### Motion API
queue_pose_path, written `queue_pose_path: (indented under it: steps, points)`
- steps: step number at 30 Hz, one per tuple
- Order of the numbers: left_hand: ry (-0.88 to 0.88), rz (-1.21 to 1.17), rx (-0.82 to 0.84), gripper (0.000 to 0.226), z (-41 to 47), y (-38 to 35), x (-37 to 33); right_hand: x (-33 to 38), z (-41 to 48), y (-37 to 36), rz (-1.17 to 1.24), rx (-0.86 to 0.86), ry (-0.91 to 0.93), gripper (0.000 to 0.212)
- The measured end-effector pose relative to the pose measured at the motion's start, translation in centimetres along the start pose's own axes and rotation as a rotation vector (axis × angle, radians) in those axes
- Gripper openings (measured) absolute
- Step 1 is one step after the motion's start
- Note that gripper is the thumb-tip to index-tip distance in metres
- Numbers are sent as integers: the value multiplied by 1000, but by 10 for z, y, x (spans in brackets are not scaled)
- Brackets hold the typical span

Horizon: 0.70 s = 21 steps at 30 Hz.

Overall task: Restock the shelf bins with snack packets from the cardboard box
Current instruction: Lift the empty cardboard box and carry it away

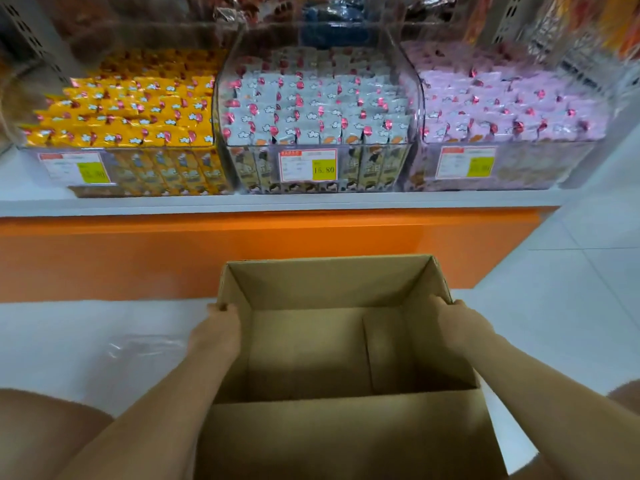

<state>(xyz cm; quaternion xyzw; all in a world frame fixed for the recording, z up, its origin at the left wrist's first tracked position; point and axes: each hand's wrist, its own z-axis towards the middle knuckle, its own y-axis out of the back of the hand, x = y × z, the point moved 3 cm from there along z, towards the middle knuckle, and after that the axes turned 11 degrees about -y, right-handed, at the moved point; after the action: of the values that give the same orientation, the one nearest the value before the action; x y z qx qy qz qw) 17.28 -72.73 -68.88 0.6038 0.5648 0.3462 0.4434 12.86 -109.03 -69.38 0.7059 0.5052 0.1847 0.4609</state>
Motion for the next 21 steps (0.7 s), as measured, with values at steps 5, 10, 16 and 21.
queue_pose_path:
  steps: [5,10,16,21]
  points:
    - [35,-133,-35,38,-7,12,-25,-27,4,5,110,-144,4,43]
    - [-99,-118,-79,37,-9,18,-71,-90,9,23,160,-221,-57,40]
    - [-152,-209,-95,37,7,24,-130,-165,-1,43,257,-197,-222,22]
    - [-202,-160,-144,51,8,38,-181,-225,2,44,295,-243,-268,32]
